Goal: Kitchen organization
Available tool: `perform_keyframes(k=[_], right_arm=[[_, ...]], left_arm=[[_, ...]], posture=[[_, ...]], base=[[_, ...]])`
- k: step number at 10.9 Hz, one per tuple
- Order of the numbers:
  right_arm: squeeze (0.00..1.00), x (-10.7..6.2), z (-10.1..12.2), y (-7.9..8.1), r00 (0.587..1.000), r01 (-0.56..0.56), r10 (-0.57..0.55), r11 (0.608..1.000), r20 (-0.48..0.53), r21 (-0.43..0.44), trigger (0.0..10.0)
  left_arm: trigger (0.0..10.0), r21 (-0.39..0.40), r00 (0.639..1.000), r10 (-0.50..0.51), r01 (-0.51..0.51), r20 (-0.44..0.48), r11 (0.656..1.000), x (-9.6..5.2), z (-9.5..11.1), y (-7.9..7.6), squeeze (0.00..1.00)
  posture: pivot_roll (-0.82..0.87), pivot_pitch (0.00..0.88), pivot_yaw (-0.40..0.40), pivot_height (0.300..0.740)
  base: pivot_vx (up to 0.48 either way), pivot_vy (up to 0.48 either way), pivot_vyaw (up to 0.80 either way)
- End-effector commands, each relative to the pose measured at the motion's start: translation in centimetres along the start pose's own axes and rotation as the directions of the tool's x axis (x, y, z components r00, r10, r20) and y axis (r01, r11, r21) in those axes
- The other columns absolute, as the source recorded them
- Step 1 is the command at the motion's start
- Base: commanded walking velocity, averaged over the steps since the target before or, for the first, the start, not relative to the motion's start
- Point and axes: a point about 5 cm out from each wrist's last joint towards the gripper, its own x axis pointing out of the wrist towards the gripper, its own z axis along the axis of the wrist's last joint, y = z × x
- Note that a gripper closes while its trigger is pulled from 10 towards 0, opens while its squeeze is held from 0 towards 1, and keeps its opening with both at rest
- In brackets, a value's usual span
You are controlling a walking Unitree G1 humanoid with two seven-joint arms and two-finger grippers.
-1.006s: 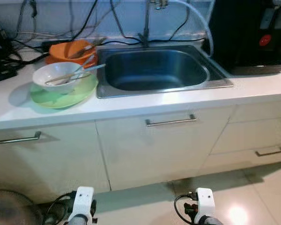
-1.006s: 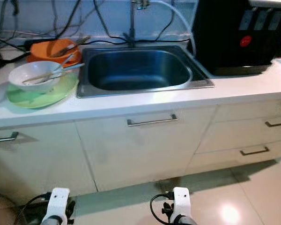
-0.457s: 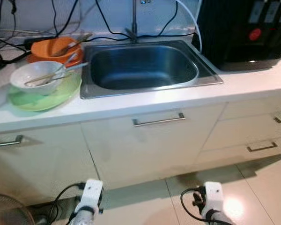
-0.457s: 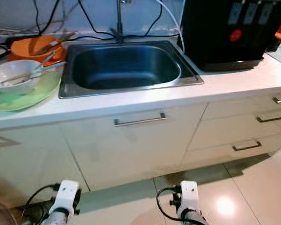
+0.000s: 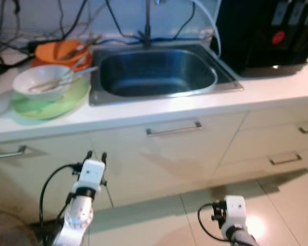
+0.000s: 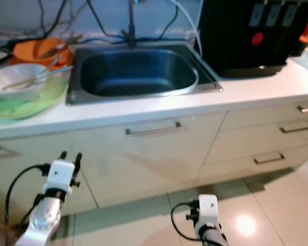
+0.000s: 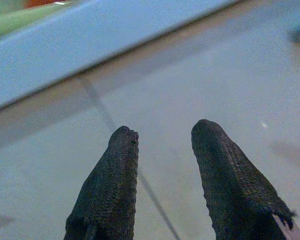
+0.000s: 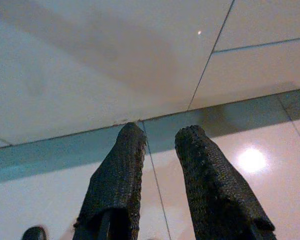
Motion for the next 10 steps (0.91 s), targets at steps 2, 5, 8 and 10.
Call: perform_keyframes(k=[2,5,8,10], right_arm=[[0.00,0.9,10.0,5.0,0.727,-0.379,0.592,0.769,0.349,-0.515,10.0],[0.00,0.2,18.1,1.1,0.720,-0.047,0.080,0.997,0.689,-0.066,10.0],[0.00,-0.9,22.5,3.6,0.641,-0.126,0.154,0.988,0.752,-0.095,10.0],[0.00,-0.9,23.7,5.1,0.632,-0.185,0.186,0.979,0.752,-0.086,10.0]], left_arm=[[10.0,0.027,0.989,0.019,-0.023,0.149,0.999,1.4,3.5,0.6,0.00],[10.0,0.028,0.956,0.022,-0.032,0.294,0.999,2.2,8.5,0.9,0.00],[10.0,-0.006,0.917,0.044,-0.046,0.396,0.999,3.5,12.9,1.2,0.00],[10.0,-0.021,0.911,0.053,-0.049,0.410,0.999,4.6,14.2,1.2,0.00]], posture=[[0.11,0.049,-0.009,0.740],[0.11,0.045,-0.010,0.740],[0.11,0.037,-0.009,0.740],[0.12,0.032,-0.011,0.740]], base=[[0.000,0.000,0.00],[0.000,0.000,0.00],[0.000,0.000,0.00],[0.000,0.000,0.00]])
